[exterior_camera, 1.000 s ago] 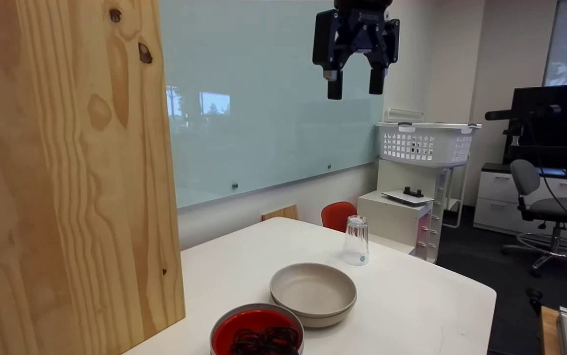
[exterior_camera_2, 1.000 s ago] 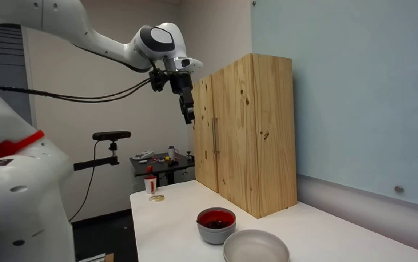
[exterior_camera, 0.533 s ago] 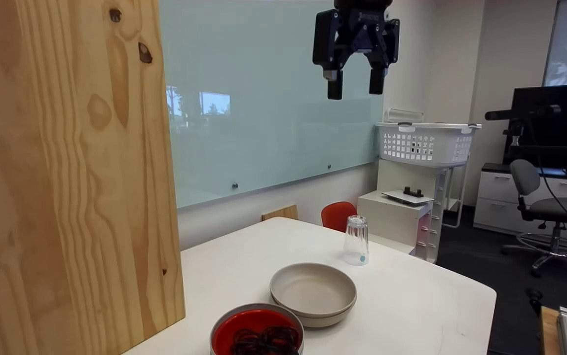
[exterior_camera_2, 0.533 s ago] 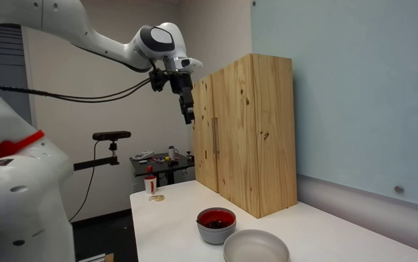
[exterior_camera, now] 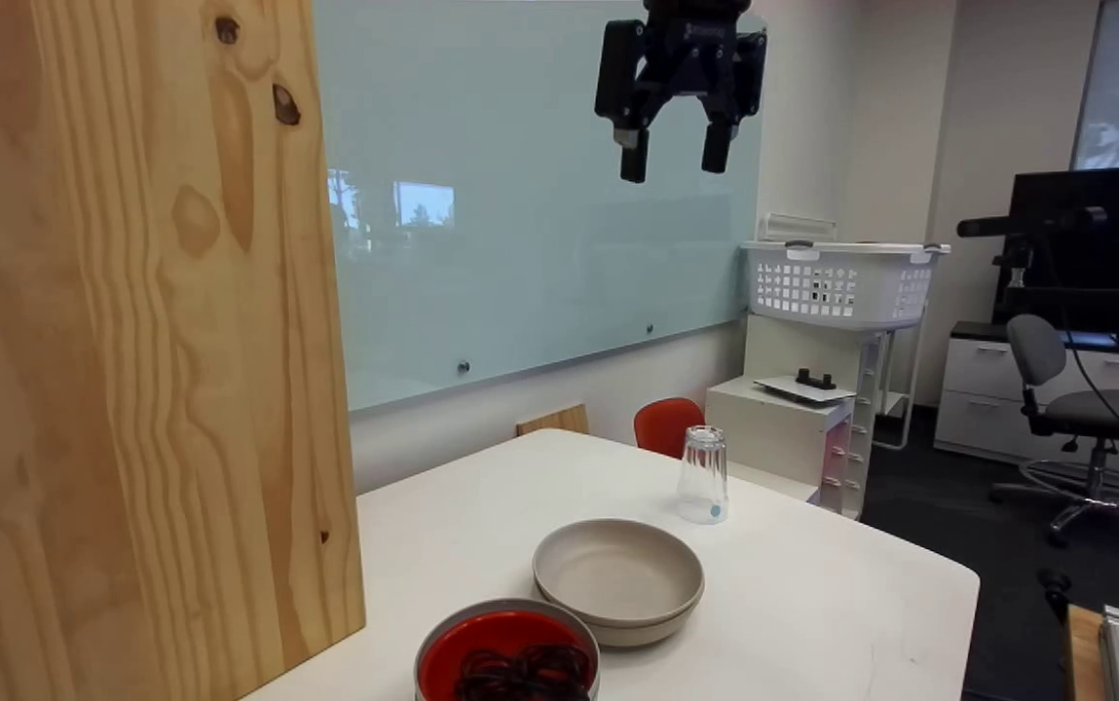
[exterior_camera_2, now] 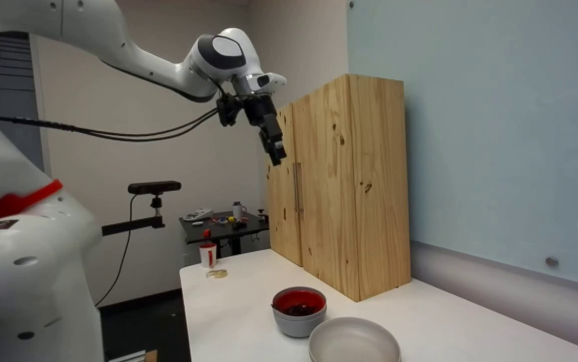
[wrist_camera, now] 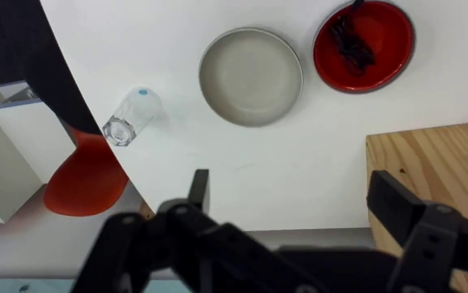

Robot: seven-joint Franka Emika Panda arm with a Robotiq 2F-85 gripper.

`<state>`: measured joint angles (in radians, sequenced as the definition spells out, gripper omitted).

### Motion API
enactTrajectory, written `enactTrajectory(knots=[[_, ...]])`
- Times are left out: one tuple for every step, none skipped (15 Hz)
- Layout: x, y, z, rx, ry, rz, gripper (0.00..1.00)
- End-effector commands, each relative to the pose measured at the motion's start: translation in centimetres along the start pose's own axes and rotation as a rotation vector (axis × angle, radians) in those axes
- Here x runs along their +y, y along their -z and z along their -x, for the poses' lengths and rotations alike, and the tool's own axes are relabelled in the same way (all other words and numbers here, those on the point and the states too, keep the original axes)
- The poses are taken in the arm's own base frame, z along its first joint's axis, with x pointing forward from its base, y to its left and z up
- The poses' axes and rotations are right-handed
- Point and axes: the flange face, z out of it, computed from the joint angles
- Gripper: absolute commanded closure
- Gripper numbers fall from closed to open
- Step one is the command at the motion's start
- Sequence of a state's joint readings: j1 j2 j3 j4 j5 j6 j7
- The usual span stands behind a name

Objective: Remove the black cable from the orange bowl and put it on the table

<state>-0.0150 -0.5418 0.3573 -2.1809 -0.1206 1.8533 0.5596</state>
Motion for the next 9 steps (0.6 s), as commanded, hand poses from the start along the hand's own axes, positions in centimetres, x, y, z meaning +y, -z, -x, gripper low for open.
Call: enactTrajectory(knots=[[-1.0,-3.4,-2.4,-0.101,0.025,-0.072,0.0],[-1.6,-4.5,-2.9,-0.138,0.023,-0.106,0.0],[-2.2,-5.9,-3.4,-0.168,0.029,-0.134,0.0],[-2.6,-7.1,-3.9,-0.206,0.033,-0.154,0.0],[-3.0,-8.2,-4.3,-0.247,0.044,-0.169,0.0],[-3.5,-9.4,-4.5,-0.294,0.056,-0.173,0.0],[-3.8,-10.3,-4.7,-0.34,0.063,-0.17,0.0],[-3.9,-11.3,-4.6,-0.389,0.066,-0.155,0.0],[-4.2,-12.3,-4.5,-0.438,0.048,-0.115,0.0]])
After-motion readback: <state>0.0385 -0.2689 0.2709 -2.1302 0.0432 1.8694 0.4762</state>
